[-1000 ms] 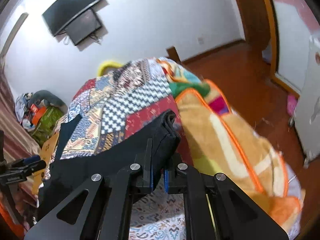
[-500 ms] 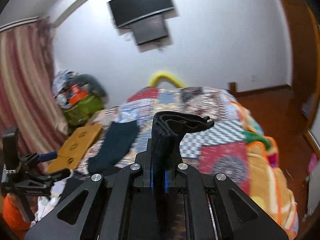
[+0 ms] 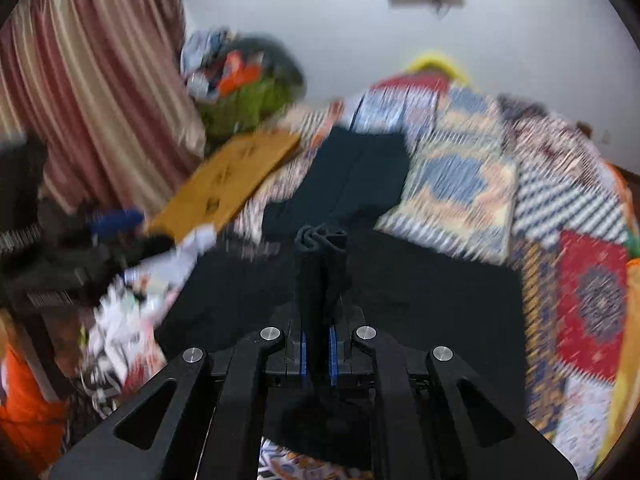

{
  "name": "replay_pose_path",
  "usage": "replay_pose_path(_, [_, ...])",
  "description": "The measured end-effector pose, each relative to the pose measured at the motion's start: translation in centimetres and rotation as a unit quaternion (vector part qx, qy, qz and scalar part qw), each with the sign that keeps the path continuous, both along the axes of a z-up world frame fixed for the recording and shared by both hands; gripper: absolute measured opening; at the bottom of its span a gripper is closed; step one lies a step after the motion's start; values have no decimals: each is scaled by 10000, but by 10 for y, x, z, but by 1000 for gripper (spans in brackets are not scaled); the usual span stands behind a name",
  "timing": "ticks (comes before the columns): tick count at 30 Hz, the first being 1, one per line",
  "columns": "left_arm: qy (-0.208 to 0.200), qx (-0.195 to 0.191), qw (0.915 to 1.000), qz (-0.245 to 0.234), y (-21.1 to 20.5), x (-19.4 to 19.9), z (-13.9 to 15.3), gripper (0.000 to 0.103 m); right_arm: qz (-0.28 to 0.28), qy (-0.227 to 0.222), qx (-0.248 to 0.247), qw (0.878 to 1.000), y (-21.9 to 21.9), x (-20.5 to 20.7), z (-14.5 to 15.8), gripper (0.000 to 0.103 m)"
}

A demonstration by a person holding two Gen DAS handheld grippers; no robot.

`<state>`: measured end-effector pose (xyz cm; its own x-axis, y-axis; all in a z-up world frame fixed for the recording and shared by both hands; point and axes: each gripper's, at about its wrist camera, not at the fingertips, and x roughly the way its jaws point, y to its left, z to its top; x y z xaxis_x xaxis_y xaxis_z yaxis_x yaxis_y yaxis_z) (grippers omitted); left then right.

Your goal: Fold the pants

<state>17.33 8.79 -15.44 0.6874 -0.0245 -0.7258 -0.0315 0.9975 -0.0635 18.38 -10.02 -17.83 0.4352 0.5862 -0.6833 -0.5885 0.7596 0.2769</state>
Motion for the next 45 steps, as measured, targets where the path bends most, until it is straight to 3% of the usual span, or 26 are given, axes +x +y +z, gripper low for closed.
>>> replay_pose_path(6, [145, -13, 9999, 76, 4, -3, -11, 96, 414, 336, -617, 9967, 26, -15, -42, 19])
replay_pose_path(7, [149, -9, 9999, 79, 3, -3, -11, 96, 526, 352, -651, 9959, 27, -18, -41, 27])
replay_pose_path(8, [148, -9, 9999, 83, 3, -2, -11, 96, 627, 398, -599, 9954, 27, -20, -38, 42])
replay_pose_path(10, [140, -13, 9999, 75, 2, -2, -10, 96, 815, 578, -419, 9941, 27, -22, -32, 53])
replay_pose_path(16, [98, 52, 9999, -62, -12, 7, -1, 96, 905, 330, -217, 9951, 11, -27, -5, 53])
replay_pose_path(19, [166, 6, 9996, -218, -24, 19, -1, 96, 641, -11, -97, 9979, -13, -17, 12, 53])
replay_pose_path(24, [428, -34, 9980, -467, -53, 45, -14, 96, 12, -402, -381, 9985, -54, 12, 20, 54])
replay_pose_path(29, [739, 94, 9942, -781, -90, 74, -41, 96, -458, -192, -710, 9962, -85, 43, -9, 54])
replay_pose_path(36, [1430, 483, 9837, -977, -122, 98, -96, 96, -494, 460, -1020, 9925, -102, 54, -73, 53])
replay_pose_path(40, [1397, 356, 9846, -992, -117, 89, -102, 97, -560, 558, -743, 9941, -118, 48, -74, 54])
replay_pose_path(45, [1260, 435, 9863, -970, -113, 70, -99, 97, -531, 466, -937, 9931, -121, 33, -71, 54])
